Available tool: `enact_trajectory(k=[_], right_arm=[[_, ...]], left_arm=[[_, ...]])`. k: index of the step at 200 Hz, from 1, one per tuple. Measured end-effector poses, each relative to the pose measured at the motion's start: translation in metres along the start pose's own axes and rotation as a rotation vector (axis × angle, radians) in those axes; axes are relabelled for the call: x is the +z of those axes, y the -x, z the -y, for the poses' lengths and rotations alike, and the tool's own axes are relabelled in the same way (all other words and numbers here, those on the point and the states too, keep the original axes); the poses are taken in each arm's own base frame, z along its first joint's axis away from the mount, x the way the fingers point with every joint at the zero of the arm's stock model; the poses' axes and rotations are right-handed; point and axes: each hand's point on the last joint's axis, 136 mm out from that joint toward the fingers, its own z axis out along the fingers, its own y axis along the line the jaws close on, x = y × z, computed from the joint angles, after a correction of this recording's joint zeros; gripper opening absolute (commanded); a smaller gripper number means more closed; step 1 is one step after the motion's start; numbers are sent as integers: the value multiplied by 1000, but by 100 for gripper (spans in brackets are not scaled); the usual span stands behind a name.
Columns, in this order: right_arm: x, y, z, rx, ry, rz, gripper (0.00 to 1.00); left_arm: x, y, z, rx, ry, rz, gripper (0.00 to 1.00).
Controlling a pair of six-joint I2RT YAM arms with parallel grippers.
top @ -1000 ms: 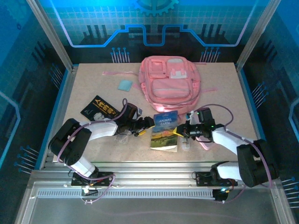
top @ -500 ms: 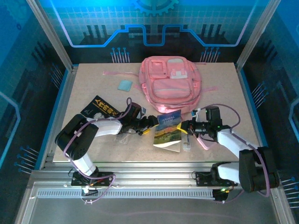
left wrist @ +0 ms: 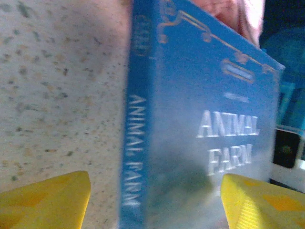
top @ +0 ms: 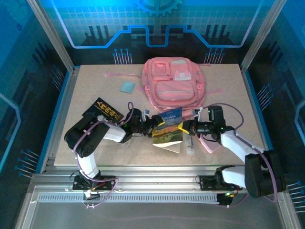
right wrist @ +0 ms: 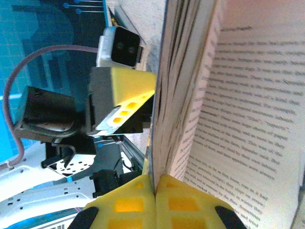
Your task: Pack the student bag
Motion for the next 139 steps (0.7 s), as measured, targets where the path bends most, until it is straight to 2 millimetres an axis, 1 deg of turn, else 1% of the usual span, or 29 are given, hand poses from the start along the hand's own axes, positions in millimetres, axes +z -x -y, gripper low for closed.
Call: enact_trajectory(k=[13,25,32,40,49,52,56,60,62,66,70,76,81,82,96,111,123,139], right_arm=[[3,-2,5,9,-8,-9,0],[5,-1,8,16,-15,-10,0],[6,-1,10,18,-19,-12,0],[7,-1,12,25,-29,-11,0],[8,-2,15,29,-41,-12,1],[8,-3,15,30,-45,-14,4],[8,-4,16,31,-50,-17,13],[8,-4,15,32,-57,-21,27],[8,-4,15,31,-60,-21,36],[9,-4,14,33,-70,-23,53],[9,-3,14,26,-81,-21,65],[8,-1,12,24,-100,-14,81],[7,3,10,18,-115,-2,97],[7,3,10,18,-117,-1,99],[2,13,-2,-13,-153,39,100],[-5,21,-20,-56,-186,90,100],[-10,23,-36,-80,-201,123,100],[-15,22,-50,-78,-204,157,100]], left_arm=[[1,-2,6,-11,-22,-5,43],[1,-3,6,-21,-24,-5,23],[-1,-3,6,-18,-23,-2,11],[-3,-3,8,-11,-19,4,0],[-6,-3,14,1,-21,13,0],[-8,-3,16,7,-20,15,0],[-10,-3,18,13,-17,20,0],[-13,-3,20,18,-11,26,0],[-14,-3,21,20,-9,28,0],[-16,-3,23,28,-4,34,0],[-17,-3,25,32,3,38,0],[-20,-2,29,37,14,47,0],[-22,-1,34,49,21,52,0],[-23,-1,35,50,21,53,0],[-27,2,49,76,40,70,0],[-33,8,66,97,54,101,0],[-38,20,81,113,60,145,0],[-45,43,102,137,63,234,0]])
